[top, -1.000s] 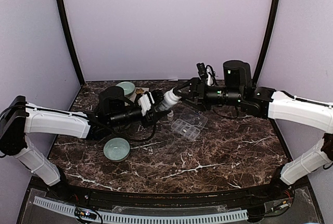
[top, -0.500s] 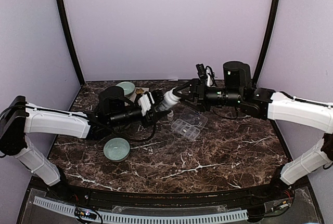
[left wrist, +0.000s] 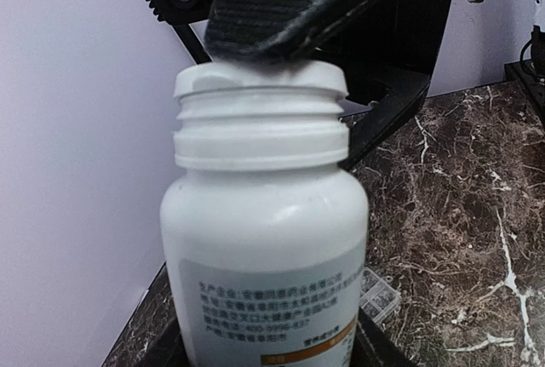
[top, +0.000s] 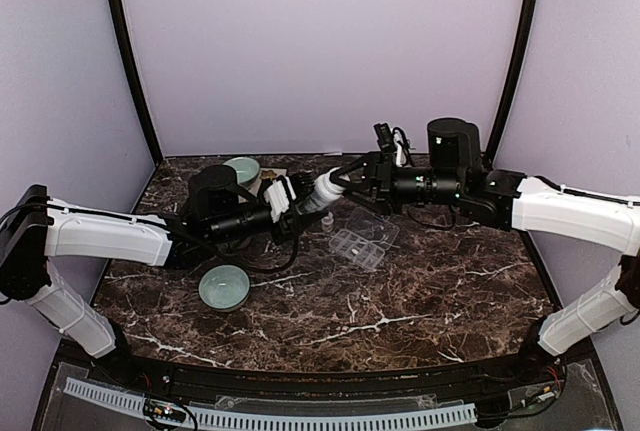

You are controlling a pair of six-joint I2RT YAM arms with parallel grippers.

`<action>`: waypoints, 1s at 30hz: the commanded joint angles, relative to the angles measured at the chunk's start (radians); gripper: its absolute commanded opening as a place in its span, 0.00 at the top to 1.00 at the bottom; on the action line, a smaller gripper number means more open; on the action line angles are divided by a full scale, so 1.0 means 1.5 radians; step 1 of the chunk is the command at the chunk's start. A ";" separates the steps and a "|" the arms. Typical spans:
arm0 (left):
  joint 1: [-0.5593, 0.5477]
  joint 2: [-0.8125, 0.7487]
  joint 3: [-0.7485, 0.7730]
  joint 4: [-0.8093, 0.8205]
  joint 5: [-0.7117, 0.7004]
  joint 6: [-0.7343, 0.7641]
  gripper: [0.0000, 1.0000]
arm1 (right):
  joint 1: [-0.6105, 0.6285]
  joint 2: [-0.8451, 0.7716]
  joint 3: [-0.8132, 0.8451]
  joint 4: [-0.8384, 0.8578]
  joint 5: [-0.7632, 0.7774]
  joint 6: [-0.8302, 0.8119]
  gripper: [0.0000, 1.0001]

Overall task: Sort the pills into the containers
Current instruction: Pass from the left arm to the right

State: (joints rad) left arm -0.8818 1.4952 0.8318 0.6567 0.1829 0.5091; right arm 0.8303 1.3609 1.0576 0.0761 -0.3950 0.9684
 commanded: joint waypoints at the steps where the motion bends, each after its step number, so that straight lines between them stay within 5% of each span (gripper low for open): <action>1: -0.002 -0.030 0.011 0.025 0.009 0.012 0.92 | -0.006 0.009 0.001 0.030 -0.009 0.006 0.35; 30: -0.033 -0.028 0.015 0.022 -0.006 0.073 0.93 | -0.011 0.043 -0.002 0.081 -0.090 0.028 0.49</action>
State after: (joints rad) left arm -0.8909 1.4899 0.8303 0.6491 0.1123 0.5835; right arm 0.8097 1.3991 1.0424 0.1696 -0.4652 1.0084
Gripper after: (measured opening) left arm 0.507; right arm 0.515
